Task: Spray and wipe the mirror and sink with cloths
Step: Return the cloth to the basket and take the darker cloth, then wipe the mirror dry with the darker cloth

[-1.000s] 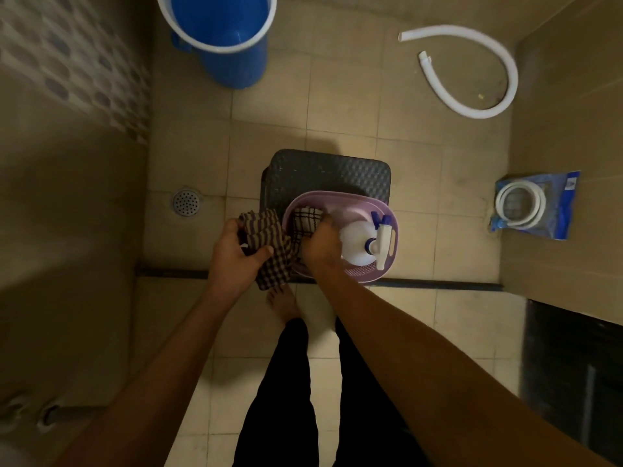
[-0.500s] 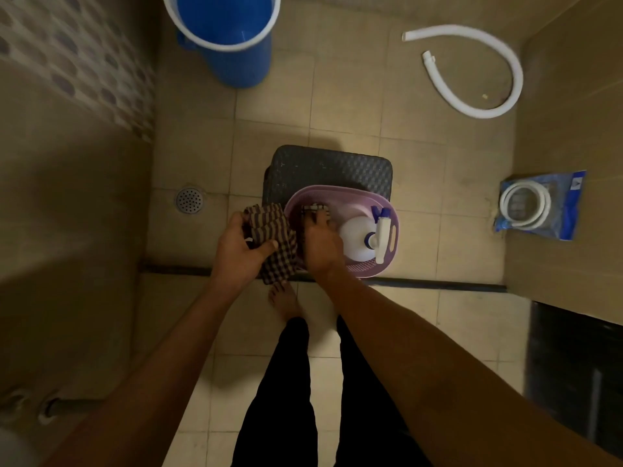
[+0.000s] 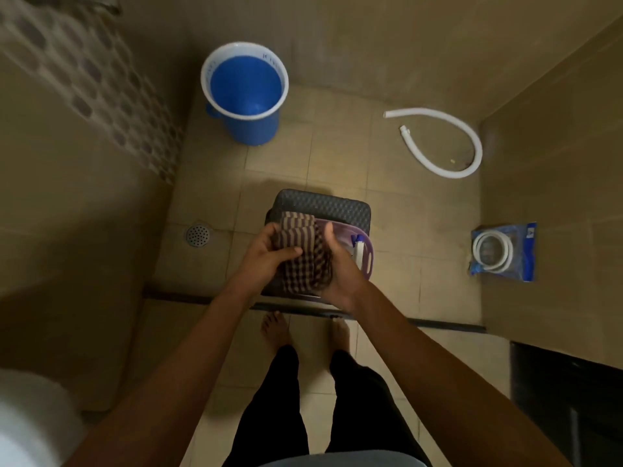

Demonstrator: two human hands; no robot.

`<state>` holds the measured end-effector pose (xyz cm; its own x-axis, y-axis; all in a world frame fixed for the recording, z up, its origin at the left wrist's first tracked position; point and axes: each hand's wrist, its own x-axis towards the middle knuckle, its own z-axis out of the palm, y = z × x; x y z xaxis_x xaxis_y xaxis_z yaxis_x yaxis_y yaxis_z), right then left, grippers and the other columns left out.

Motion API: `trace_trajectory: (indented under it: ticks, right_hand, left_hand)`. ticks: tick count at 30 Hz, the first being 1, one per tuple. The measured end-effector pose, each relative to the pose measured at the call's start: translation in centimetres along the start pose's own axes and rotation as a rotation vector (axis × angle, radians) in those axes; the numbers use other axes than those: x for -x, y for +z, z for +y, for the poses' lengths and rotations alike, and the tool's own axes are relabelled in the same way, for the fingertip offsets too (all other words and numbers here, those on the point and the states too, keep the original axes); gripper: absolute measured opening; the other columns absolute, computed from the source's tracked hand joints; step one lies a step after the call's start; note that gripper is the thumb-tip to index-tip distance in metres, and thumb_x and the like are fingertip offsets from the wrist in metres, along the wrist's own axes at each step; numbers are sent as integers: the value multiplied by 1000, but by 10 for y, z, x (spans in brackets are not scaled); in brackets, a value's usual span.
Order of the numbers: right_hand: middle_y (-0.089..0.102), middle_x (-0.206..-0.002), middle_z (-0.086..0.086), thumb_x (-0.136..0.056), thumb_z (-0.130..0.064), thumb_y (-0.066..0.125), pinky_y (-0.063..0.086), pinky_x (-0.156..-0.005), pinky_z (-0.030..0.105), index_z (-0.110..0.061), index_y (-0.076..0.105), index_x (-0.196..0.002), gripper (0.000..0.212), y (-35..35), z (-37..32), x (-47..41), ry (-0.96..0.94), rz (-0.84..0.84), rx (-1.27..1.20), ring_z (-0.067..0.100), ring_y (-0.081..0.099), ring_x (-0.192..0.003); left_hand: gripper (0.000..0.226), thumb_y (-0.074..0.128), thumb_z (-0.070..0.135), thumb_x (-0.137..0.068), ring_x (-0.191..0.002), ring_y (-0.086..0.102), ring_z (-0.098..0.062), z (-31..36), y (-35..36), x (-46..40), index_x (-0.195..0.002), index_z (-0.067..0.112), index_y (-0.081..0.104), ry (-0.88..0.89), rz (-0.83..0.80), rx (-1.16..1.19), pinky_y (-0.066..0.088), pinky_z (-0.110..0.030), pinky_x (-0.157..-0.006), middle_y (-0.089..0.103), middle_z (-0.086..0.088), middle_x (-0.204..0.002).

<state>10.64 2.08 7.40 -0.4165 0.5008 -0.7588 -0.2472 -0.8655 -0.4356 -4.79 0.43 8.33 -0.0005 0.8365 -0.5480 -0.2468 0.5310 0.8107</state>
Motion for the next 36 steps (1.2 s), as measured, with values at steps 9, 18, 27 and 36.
trace_trajectory:
  ticks: [9, 18, 27, 36]
  right_hand:
    - [63, -130, 13, -96, -49, 47, 42, -107, 48, -14, 57, -133, 52, 7, -17, 38, -35, -46, -32, 30, 57, -122]
    - [65, -125, 15, -92, -53, 50, 57, -82, 37, -7, 58, -130, 61, 16, -45, 74, 39, -145, -75, 26, 67, -105]
    - [60, -134, 15, -98, -30, 52, 40, -109, 48, -8, 54, -133, 41, 67, -22, 112, 14, -499, 144, 30, 56, -124]
    - [54, -135, 1, -63, -29, 89, 52, -87, 27, -18, 44, -135, 85, 129, 27, 139, -35, -665, 734, 12, 59, -114]
  left_hand:
    - [66, 74, 29, -83, -111, 48, -2, 6, 29, 43, -140, 20, 42, 375, 327, -617, 40, -11, -88, 49, 10, -127]
    - [47, 65, 23, -89, -134, 40, -10, 16, 38, 97, -134, 12, 59, 588, 258, -918, 31, -17, -110, 44, -3, -148]
    - [21, 46, 12, -101, -94, 66, -20, 66, 37, 171, -104, 1, 63, 464, 736, 187, 51, -36, -84, 71, -10, -101]
    - [22, 50, 22, -100, -94, 69, -29, 64, 4, 304, -96, 8, 67, 521, 911, 340, 55, -42, -88, 74, -14, -95]
